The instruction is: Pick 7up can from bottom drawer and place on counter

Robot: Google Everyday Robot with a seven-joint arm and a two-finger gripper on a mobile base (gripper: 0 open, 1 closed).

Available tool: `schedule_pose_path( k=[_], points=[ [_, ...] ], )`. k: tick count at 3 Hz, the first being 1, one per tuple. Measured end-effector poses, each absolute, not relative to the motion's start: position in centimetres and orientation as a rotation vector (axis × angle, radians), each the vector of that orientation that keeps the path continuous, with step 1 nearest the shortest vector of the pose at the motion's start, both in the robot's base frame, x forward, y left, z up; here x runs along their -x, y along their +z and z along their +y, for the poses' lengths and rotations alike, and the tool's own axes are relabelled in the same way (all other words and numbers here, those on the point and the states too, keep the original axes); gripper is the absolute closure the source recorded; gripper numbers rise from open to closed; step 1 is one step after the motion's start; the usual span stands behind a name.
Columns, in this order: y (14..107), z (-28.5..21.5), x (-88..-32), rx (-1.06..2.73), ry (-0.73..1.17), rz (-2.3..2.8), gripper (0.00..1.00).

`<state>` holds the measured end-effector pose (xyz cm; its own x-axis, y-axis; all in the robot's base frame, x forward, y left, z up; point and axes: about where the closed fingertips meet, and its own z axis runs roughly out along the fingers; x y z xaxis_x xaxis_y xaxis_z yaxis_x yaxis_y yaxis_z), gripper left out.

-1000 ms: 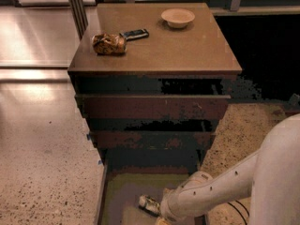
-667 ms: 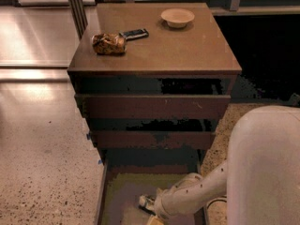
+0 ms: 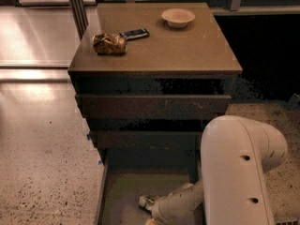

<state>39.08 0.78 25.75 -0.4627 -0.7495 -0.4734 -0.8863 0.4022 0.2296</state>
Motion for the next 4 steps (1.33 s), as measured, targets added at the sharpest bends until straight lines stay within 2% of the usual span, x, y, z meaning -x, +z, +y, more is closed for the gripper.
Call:
schedule_pose_path(
  k=[2, 4],
  points=[
    [24.0, 1.0, -40.8, 1.445, 0.617, 2.373, 0.0],
    [17.1, 3.9, -46.1, 1.453, 0.544, 2.388, 0.0]
  ],
)
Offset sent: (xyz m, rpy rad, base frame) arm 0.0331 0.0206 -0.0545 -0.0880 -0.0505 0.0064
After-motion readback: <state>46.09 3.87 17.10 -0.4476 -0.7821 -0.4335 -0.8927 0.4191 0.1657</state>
